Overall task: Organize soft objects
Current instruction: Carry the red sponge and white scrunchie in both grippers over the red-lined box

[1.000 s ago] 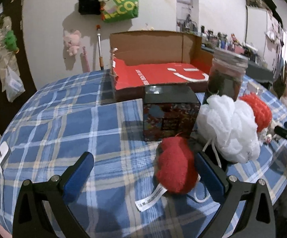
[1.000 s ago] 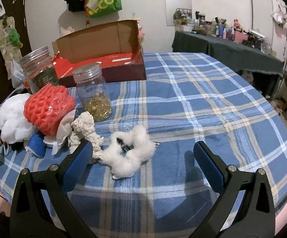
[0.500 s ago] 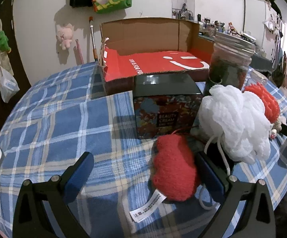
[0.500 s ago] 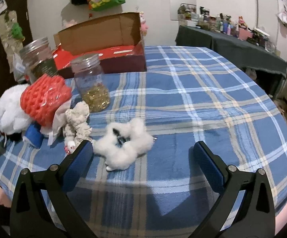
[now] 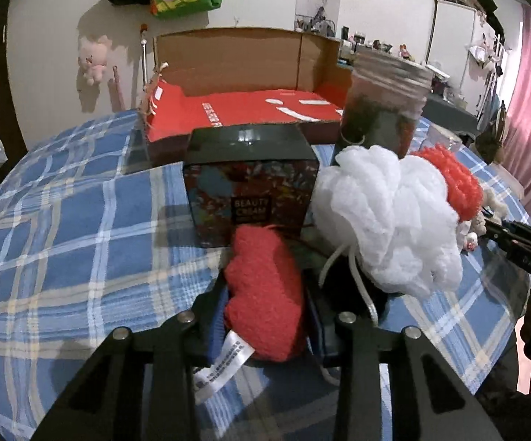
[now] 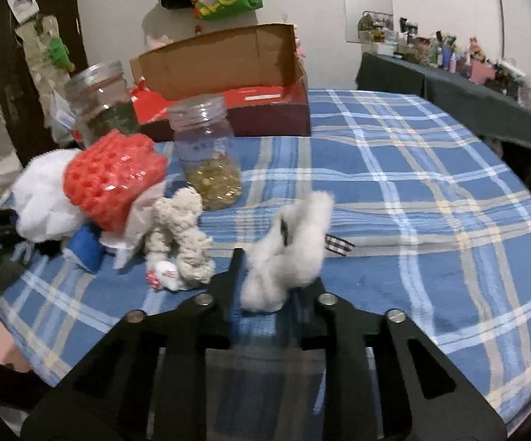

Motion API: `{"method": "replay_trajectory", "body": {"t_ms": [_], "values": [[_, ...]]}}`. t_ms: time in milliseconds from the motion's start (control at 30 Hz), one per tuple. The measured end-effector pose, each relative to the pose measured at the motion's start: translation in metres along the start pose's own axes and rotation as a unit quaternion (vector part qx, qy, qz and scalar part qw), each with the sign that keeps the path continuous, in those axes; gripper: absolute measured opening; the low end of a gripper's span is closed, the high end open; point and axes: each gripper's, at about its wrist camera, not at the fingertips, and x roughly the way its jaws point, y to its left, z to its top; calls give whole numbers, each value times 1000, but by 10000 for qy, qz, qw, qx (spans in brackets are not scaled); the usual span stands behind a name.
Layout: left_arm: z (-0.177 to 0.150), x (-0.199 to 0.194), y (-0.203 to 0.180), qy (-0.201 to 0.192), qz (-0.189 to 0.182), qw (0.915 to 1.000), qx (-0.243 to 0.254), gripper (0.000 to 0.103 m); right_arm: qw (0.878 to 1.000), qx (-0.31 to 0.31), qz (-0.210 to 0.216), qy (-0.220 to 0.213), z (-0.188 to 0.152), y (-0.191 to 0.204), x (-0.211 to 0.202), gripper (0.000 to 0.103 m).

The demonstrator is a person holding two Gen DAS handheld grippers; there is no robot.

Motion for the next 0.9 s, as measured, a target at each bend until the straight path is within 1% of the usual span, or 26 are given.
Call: {"method": "replay_trajectory", "body": {"t_ms": [100,200,333,567,900], "values": [[-2,-9,-3,-96,44,9999,23,38,9999,-78,-7,-130,2,5,-6,18],[-1,-18,-5,-200,36,9998,39,38,9996,-179,71,-228,6,14,-12,18],[1,-23,-7,-277,94,9996,53,38,9993,-209,142,-284,10,19,-16,18],[4,-29,1,-308,245,9992,-53,38,9993,-204,146,-293,13,16,-17,18],[7,-30,30,-226,521,9980,-272,38,9995,-266,18,-158,23,3,-11,18]]}}
